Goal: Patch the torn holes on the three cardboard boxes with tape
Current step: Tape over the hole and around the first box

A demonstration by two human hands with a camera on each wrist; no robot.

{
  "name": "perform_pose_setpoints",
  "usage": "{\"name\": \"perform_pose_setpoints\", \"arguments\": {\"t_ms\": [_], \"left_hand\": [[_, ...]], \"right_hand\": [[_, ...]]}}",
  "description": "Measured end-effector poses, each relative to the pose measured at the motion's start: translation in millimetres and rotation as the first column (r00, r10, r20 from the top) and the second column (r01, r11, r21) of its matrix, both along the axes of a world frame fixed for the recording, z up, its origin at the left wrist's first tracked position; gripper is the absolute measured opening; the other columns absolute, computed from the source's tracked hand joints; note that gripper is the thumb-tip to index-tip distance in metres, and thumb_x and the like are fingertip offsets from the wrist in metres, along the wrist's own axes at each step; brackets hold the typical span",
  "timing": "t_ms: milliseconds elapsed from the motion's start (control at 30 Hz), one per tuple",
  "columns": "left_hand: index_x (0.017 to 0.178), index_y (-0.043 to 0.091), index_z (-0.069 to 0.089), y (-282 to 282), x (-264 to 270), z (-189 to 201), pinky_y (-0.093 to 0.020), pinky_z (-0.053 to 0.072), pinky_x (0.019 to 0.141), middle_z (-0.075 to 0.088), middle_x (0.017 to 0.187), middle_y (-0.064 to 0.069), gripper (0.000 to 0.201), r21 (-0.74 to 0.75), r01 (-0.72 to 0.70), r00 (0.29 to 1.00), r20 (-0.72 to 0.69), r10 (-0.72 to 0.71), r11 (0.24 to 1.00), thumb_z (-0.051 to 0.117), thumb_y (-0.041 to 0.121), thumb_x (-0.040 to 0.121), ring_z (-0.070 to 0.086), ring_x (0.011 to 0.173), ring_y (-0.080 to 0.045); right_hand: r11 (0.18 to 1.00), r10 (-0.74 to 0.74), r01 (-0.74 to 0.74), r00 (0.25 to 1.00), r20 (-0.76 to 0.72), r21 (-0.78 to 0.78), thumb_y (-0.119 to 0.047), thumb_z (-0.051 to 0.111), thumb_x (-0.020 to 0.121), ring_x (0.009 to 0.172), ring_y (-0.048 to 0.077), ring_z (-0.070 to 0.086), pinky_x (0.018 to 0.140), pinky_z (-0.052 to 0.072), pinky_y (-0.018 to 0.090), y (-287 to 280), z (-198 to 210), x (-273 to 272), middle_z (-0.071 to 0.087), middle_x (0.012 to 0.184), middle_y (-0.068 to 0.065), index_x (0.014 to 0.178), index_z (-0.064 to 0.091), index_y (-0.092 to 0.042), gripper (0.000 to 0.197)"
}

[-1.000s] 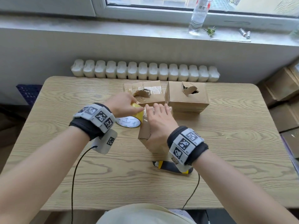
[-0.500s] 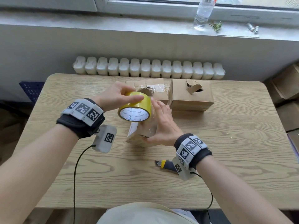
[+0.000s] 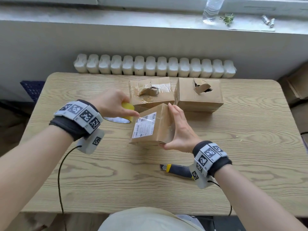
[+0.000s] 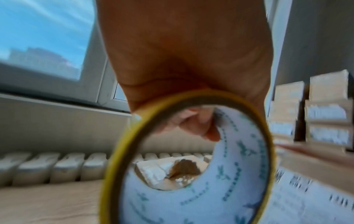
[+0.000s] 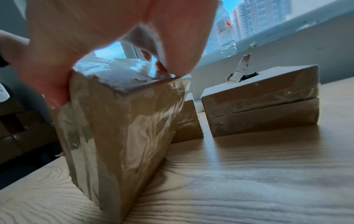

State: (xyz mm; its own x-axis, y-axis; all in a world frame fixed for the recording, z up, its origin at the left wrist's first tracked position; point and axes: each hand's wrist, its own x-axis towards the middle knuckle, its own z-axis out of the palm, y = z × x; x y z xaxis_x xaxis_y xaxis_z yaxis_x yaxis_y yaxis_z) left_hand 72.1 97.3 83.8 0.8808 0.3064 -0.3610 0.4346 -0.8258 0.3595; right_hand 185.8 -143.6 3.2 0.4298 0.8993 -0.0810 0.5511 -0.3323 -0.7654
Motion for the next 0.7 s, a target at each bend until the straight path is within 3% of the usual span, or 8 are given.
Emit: {"name": "perform_pose_setpoints", "arguments": {"t_ms": [133, 233, 267, 333, 433, 533, 600, 700], "left_hand": [[0.057, 0.017, 0.058, -5, 5, -8, -0.022, 0.036, 0.048, 0.053, 0.053, 0.004, 0.047, -0.077, -0.023, 0.999, 0.037, 0.026, 0.997, 0.065, 0.061, 0.073, 0.047, 0.049, -0.009], [0.061, 0.025, 0.062, -14, 11, -12, -0.015, 0.035, 0.045, 0.056, 0.056, 0.006, 0.034, -0.14, 0.032, 0.996, 0.088, -0.02, 0.99, 0.062, 0.052, 0.082, 0.047, 0.049, -0.003], [0.065, 0.021, 0.065, -16, 14, -16, -0.015, 0.035, 0.047, 0.058, 0.059, 0.005, 0.036, -0.132, 0.047, 0.996, 0.085, -0.036, 0.99, 0.061, 0.053, 0.082, 0.049, 0.052, -0.005], [0.072, 0.012, 0.065, -19, 21, -22, -0.026, 0.042, 0.055, 0.06, 0.065, 0.0, 0.048, -0.063, 0.053, 0.998, 0.025, -0.051, 0.997, 0.059, 0.06, 0.08, 0.056, 0.061, -0.015], [0.073, 0.015, 0.064, -30, 35, -27, -0.034, 0.048, 0.06, 0.064, 0.071, -0.002, 0.052, -0.011, 0.06, 0.997, -0.038, -0.06, 0.998, 0.057, 0.067, 0.077, 0.06, 0.068, -0.019], [0.068, 0.012, 0.059, -48, 48, -33, -0.031, 0.042, 0.056, 0.059, 0.068, -0.001, 0.055, 0.05, 0.088, 0.996, -0.036, -0.086, 0.995, 0.055, 0.067, 0.078, 0.054, 0.063, -0.018], [0.066, 0.012, 0.058, -58, 53, -37, -0.03, 0.04, 0.055, 0.059, 0.068, -0.002, 0.056, 0.091, 0.081, 0.997, -0.016, -0.08, 0.992, 0.054, 0.066, 0.079, 0.054, 0.064, -0.018], [0.061, 0.015, 0.054, -65, 59, -39, -0.029, 0.04, 0.054, 0.056, 0.063, 0.0, 0.055, 0.125, 0.076, 0.997, -0.003, -0.076, 0.989, 0.054, 0.067, 0.08, 0.053, 0.063, -0.016]], "right_hand": [[1.0, -0.013, 0.012, 1.0, -0.018, -0.027, -0.028, 0.089, 0.051, 0.14, 0.011, 0.014, 0.115, 0.026, 0.035, -11, -4, 9, 0.009, 0.15, -0.002, 0.15, -0.002, -0.021, 0.135], [0.999, -0.019, 0.017, 0.998, -0.056, -0.034, -0.028, 0.089, 0.051, 0.14, 0.011, 0.018, 0.114, 0.029, 0.036, -24, -13, 19, 0.012, 0.151, -0.002, 0.149, -0.003, -0.026, 0.134], [0.999, -0.026, 0.023, 0.997, -0.078, -0.033, -0.029, 0.089, 0.05, 0.14, 0.012, 0.02, 0.114, 0.029, 0.037, -27, -17, 22, 0.013, 0.151, -0.002, 0.149, -0.003, -0.028, 0.134], [0.998, -0.05, 0.043, 0.992, -0.12, -0.055, -0.029, 0.089, 0.049, 0.14, 0.01, 0.022, 0.114, 0.029, 0.035, -31, -21, 26, 0.015, 0.152, -0.005, 0.148, -0.003, -0.032, 0.135], [0.991, -0.096, 0.079, 0.981, -0.17, -0.107, -0.019, 0.089, 0.052, 0.135, 0.0, 0.02, 0.111, 0.025, 0.023, -36, -27, 28, 0.015, 0.149, -0.013, 0.148, -0.005, -0.034, 0.135], [0.979, -0.16, 0.13, 0.968, -0.196, -0.16, -0.013, 0.087, 0.055, 0.141, 0.008, 0.017, 0.116, 0.024, 0.036, -40, -35, 27, 0.011, 0.156, -0.005, 0.148, -0.013, -0.031, 0.138], [0.964, -0.205, 0.172, 0.966, -0.156, -0.203, -0.014, 0.089, 0.054, 0.144, 0.013, 0.006, 0.118, 0.018, 0.042, -39, -37, 25, -0.001, 0.157, 0.0, 0.147, -0.018, -0.027, 0.143], [0.947, -0.133, 0.155, 0.986, 0.096, -0.281, -0.031, 0.092, 0.05, 0.145, 0.017, -0.011, 0.119, 0.004, 0.04, -31, -30, 23, -0.015, 0.156, 0.002, 0.146, -0.023, -0.026, 0.15]]}}
